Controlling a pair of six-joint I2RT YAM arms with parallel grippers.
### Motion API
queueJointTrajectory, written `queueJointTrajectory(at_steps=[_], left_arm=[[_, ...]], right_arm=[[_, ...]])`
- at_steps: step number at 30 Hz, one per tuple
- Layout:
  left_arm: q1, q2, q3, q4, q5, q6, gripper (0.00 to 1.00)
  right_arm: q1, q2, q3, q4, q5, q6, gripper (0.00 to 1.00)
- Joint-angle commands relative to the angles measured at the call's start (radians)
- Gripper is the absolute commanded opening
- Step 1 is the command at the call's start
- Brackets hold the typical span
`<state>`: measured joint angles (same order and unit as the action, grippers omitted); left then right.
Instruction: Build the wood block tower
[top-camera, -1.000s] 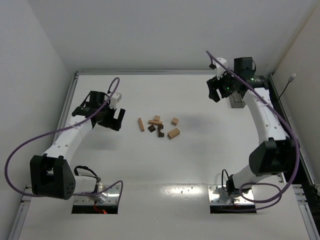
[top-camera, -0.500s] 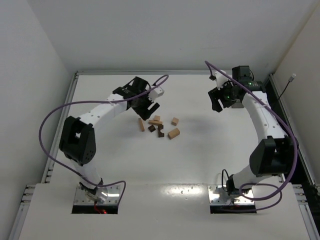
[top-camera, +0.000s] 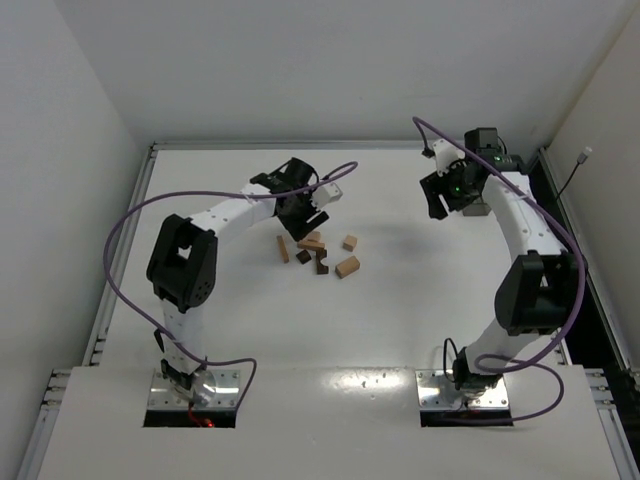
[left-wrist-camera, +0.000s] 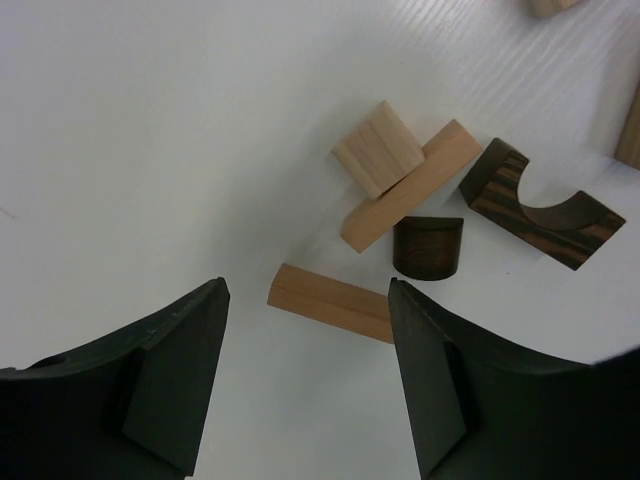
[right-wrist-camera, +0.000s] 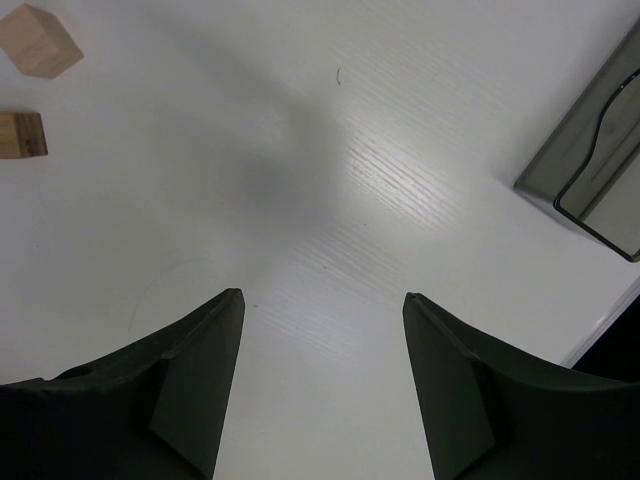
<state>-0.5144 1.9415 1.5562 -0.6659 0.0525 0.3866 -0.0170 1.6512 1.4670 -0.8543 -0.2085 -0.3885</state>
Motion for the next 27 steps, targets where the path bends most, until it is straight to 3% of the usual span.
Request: queueJointTrajectory(at_steps=[1, 3, 9, 16, 27], left_arm=[[0.027, -0.003, 0.033, 0.011, -0.063, -0.069, 0.61], [0.057, -0.012, 0.024, -0.009, -0.088, -0.188, 0.54], [0.077, -0.053, -0.089, -0.043, -0.068, -0.392, 0.56], [0.086, 0.002, -0.062, -0.133, 0.041, -0.572, 0.60], [0.086, 0.082, 0.008, -0.113, 0.007, -0.649, 0.59]], right_arm=[[-0.003, 0.028, 0.069, 0.015, 0.006, 0.011, 0.61], [-0.003, 0.039, 0.079, 0.006, 0.006, 0.011, 0.61], [-0.003, 0.061, 0.090, 0.006, -0.003, 0.011, 0.61], [-0.003, 0.070, 0.099, -0.003, -0.003, 0.011, 0.61], [-0.003, 0.079, 0.110, -0.012, -0.003, 0.011, 0.61]])
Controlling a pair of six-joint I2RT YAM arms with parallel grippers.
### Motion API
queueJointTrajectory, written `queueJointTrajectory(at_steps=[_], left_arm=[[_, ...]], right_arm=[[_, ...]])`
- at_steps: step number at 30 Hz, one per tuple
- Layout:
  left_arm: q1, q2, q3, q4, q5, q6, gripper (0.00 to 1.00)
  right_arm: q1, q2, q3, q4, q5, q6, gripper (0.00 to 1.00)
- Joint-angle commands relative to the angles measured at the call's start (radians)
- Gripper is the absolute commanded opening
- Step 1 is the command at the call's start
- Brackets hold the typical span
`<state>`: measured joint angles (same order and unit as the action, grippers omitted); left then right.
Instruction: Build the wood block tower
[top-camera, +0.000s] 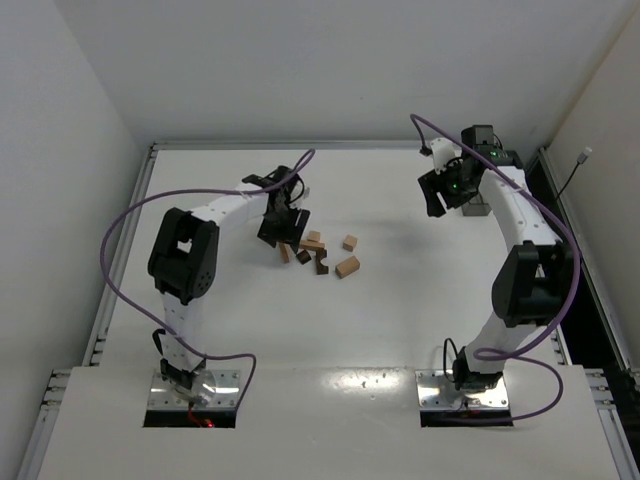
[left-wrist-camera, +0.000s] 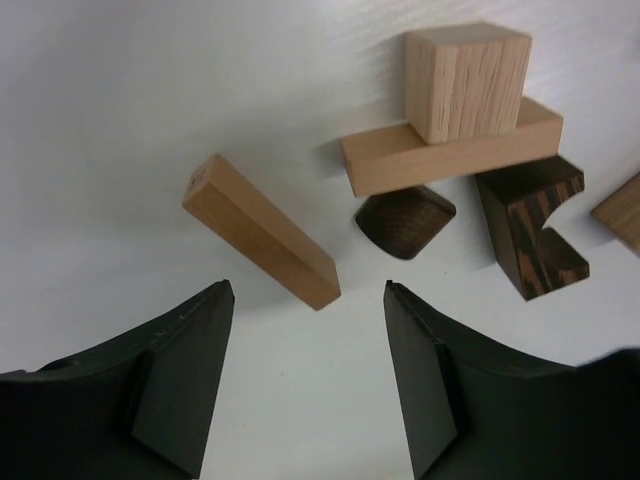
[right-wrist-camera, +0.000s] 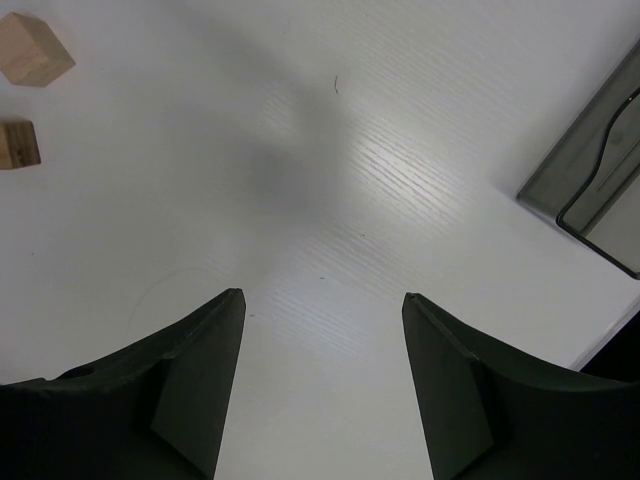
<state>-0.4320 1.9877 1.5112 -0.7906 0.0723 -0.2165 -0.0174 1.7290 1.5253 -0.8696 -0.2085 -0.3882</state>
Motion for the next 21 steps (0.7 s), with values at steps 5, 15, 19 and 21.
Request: queueJointTrajectory(at_steps=[5, 15, 19, 21], left_arm=[[0.004, 0.106, 0.118, 0.011, -0.043, -0.055, 0.57], [0.049, 0.138, 0.129, 0.002, -0.086, -0.064, 0.54], [0.058, 0.148, 0.119, 0.002, -0.095, -0.064, 0.45], [0.067, 0.148, 0.119, 0.002, -0.095, -0.064, 0.35]], right_arm=[[-0.003, 0.012, 0.061, -0.006, -0.003, 0.011, 0.61], [-0.003, 0.030, 0.079, -0.006, 0.015, 0.011, 0.61], [-0.003, 0.030, 0.079, -0.006, 0.015, 0.011, 0.61], [-0.003, 0.040, 0.079, -0.006, 0.015, 0.011, 0.61]])
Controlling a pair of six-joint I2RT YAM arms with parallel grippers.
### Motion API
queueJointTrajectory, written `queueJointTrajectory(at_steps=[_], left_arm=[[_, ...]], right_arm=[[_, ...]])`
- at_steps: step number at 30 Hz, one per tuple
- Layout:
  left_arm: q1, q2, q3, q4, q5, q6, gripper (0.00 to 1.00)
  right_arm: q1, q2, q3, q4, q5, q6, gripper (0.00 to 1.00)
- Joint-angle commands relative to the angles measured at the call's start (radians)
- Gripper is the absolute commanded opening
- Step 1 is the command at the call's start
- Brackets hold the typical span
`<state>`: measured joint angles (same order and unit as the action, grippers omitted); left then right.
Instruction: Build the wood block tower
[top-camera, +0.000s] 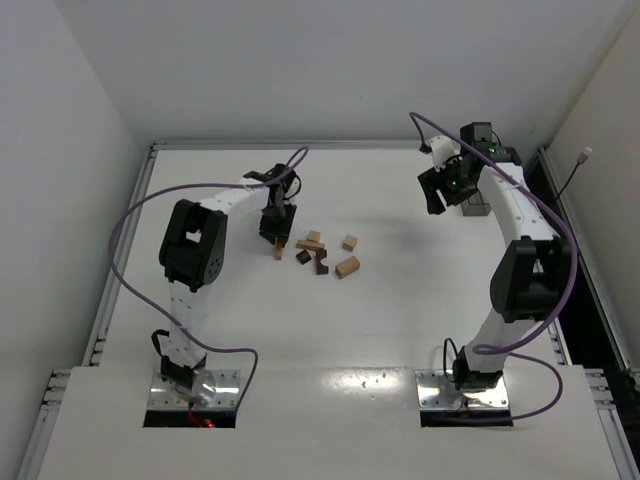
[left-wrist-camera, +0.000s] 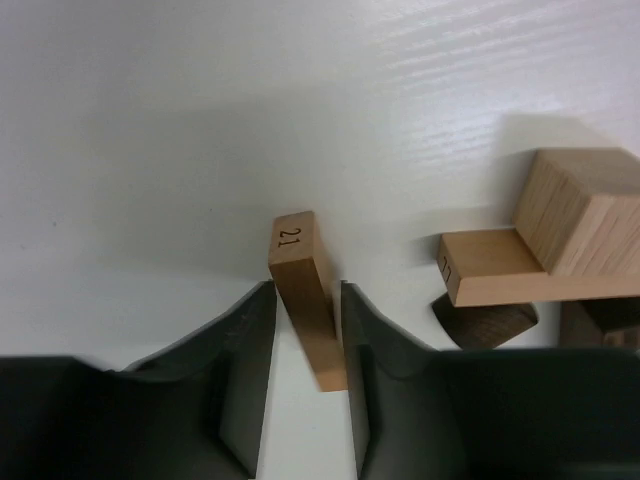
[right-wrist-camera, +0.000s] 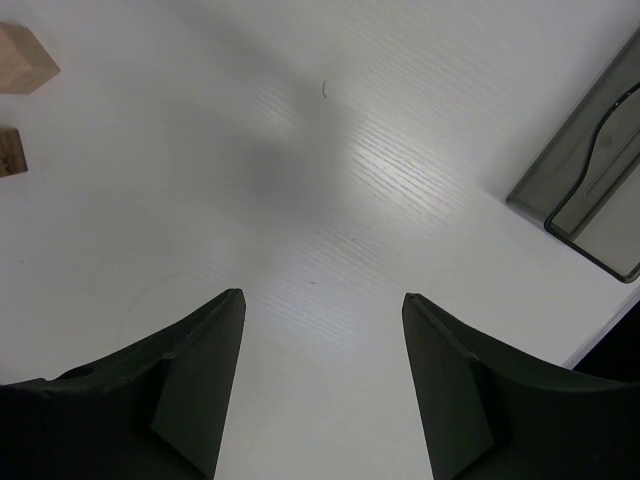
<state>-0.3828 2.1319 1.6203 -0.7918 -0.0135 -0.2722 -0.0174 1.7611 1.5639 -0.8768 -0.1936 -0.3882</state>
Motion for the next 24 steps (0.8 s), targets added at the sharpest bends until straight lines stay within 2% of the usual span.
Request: queueJointTrajectory(at_steps=[1, 2, 3, 9, 17, 21, 24], left_arm=[[0.018, 0.003, 0.010, 0.003, 0.001, -0.009, 0.27], [0.018, 0.003, 0.010, 0.003, 0.001, 0.002, 0.08], [0.018, 0.003, 0.010, 0.003, 0.010, 0.002, 0.00], [0.018, 0.043, 0.094, 0.025, 0.001, 0.053, 0.00], [-0.004, 0.289, 0.476, -0.038, -0.045, 0.194, 0.00], [-0.039, 0.290, 0.452, -0.009, 0.018, 0.263, 0.00], [-0.088, 0.258, 0.366, 0.018, 0.044, 0.336, 0.00]], right_arm=[[-0.003, 0.008, 0.041, 0.001, 0.000, 0.011, 0.61], [-0.003, 0.008, 0.041, 0.001, 0.000, 0.011, 0.61], [0.007, 0.008, 0.041, 0.001, 0.009, 0.011, 0.61], [0.007, 0.008, 0.041, 0.001, 0.010, 0.011, 0.60], [0.007, -0.012, 0.009, 0.001, 0.019, 0.011, 0.60], [0.007, -0.049, -0.024, 0.001, 0.037, 0.011, 0.59], [-0.003, -0.069, -0.034, 0.001, 0.037, 0.002, 0.59]])
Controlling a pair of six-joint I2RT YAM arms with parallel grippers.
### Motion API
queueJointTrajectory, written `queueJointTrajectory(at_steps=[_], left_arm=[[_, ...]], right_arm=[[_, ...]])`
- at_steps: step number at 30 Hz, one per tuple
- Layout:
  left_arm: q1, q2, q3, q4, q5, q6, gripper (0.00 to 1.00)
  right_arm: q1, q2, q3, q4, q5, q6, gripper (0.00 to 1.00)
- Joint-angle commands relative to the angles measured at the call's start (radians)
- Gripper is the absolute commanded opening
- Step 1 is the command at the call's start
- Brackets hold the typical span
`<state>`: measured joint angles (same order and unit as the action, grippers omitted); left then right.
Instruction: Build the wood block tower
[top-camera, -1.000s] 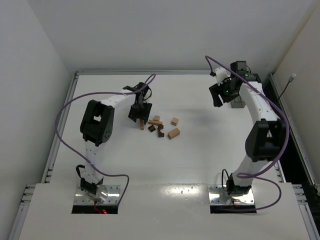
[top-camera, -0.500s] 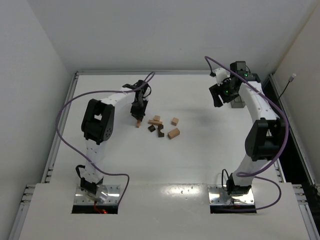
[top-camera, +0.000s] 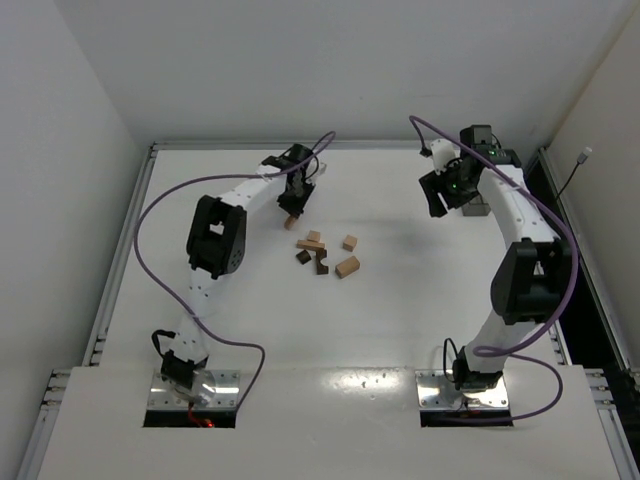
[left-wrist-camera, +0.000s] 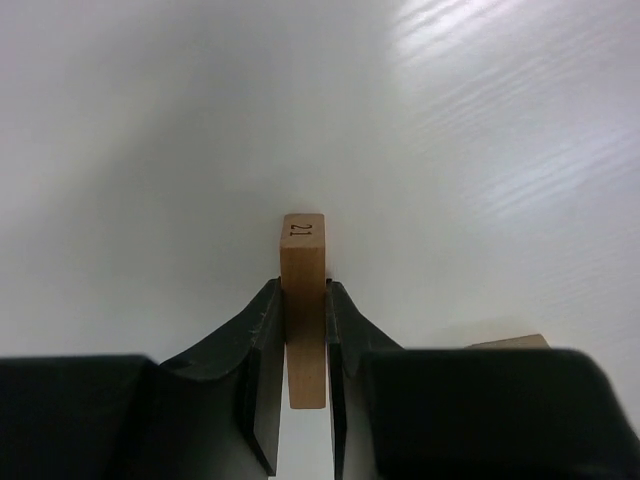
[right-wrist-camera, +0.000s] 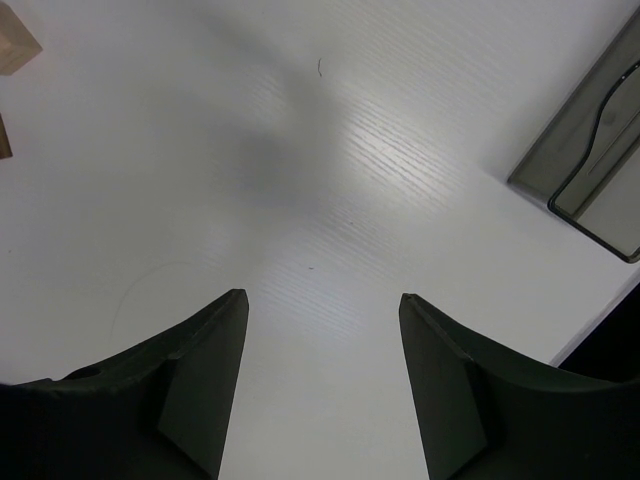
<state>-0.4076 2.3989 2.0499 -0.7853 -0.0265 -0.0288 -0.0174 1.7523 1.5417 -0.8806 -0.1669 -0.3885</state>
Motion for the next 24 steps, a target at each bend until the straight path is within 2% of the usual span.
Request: queueJointTrajectory(at_steps=[1, 5, 10, 17, 24], left_arm=[[-0.079, -0.023, -0.088, 0.027, 0.069, 0.114, 0.00], [-0.167, -0.111, -0.227, 0.079, 0.094, 0.219, 0.00], [-0.234, -0.158, -0.292, 0.080, 0.129, 0.314, 0.00], [-0.266, -0.190, -0.356, 0.040, 0.181, 0.323, 0.00], [-0.315, -0.265, -0.513, 0.050, 0.233, 0.313, 0.00]], right_arm=[[-0.003, -0.060, -0.012, 0.005, 0.010, 0.002, 0.59], [-0.003, -0.091, -0.041, 0.005, 0.010, 0.002, 0.58], [-0.012, -0.122, -0.077, 0.005, 0.010, 0.002, 0.58], [-0.032, -0.183, -0.107, 0.005, 0.000, 0.002, 0.56], [-0.075, -0.234, -0.161, 0.005, -0.019, 0.002, 0.56]])
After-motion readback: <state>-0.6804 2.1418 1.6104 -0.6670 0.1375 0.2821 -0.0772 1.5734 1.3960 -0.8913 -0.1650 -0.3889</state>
